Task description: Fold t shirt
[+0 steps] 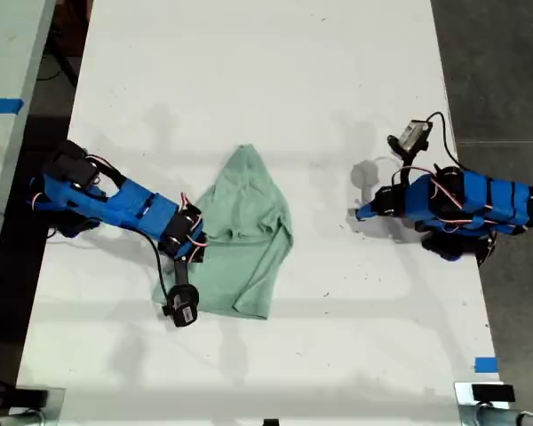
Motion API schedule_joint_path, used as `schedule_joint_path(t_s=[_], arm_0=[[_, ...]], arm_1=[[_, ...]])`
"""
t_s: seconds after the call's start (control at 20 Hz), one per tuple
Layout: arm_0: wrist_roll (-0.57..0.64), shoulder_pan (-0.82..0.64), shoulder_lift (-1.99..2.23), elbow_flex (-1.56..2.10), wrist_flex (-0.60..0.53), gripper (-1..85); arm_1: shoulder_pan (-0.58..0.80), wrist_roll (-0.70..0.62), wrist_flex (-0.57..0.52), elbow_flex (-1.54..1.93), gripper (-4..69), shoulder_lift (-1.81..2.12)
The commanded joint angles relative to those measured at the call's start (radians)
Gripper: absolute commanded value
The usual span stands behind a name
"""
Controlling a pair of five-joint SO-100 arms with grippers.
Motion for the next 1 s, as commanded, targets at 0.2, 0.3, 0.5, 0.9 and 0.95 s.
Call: schedule_joint_path(t_s=[0.2, 0.3, 0.5, 0.9, 0.95], arm_0=[[0.121, -0.031, 0.202, -0.081, 0.005, -0.3], [0.221, -0.049, 0.115, -0.244, 0.003, -0.3], [0.373, -0.104, 0.008, -0.426, -0.075, -0.3], [0.597, -0.186, -0.092, -0.408, -0.502, 18.8], [0.597, -0.196, -0.097, -0.405, -0.500, 19.7]], arm_1=[[-0.003, -0.018, 0.003, 0.060, -1.2, 0.012], [-0.003, -0.018, 0.003, 0.060, -1.2, 0.012], [-0.003, -0.020, 0.003, 0.060, -1.2, 0.012], [-0.003, -0.021, 0.003, 0.060, -1.2, 0.012], [-0.003, -0.021, 0.003, 0.060, -1.2, 0.012]])
